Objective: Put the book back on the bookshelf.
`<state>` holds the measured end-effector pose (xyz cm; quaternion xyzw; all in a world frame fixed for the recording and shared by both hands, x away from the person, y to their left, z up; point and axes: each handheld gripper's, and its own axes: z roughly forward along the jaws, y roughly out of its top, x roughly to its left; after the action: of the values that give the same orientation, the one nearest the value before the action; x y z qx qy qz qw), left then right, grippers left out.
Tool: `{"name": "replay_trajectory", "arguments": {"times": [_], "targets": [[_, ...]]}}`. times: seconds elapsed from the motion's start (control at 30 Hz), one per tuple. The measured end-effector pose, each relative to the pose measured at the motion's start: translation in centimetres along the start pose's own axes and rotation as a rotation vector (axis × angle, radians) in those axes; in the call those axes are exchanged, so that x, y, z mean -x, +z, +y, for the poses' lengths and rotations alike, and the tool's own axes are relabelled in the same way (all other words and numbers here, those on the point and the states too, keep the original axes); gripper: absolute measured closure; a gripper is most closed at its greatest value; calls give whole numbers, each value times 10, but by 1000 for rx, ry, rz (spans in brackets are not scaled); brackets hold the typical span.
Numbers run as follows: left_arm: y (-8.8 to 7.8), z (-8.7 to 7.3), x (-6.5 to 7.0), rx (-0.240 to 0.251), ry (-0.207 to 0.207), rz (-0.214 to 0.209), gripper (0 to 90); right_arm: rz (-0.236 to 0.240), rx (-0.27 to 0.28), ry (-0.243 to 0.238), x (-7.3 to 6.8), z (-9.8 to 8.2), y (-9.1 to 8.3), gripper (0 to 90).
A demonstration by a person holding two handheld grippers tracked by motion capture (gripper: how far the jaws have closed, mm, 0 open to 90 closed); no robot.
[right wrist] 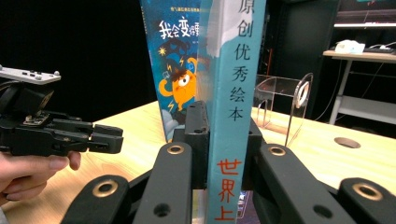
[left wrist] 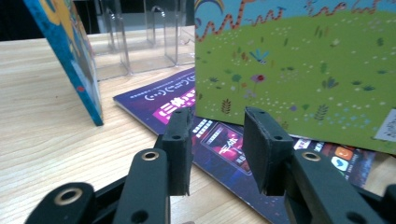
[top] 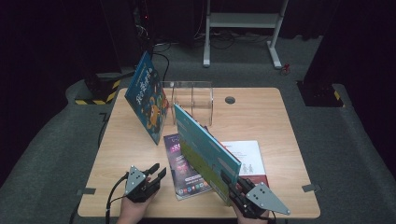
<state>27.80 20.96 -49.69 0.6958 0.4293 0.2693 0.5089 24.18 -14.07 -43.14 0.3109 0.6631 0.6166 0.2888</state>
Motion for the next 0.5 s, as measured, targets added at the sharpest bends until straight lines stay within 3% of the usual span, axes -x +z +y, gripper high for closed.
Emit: {"name": "replay_trajectory", "arguments": {"times": [0.23, 0.37, 0.5], "targets": [[5, -3, -1, -24, -12, 14, 657, -47, 6, 14, 6, 2, -4, 795], [15, -7, 2, -70, 5, 26, 687, -63, 18, 32, 11, 3, -7, 792], [25, -11, 8, -130, 32, 42, 705, -62, 19, 20, 11, 3, -7, 791]]}}
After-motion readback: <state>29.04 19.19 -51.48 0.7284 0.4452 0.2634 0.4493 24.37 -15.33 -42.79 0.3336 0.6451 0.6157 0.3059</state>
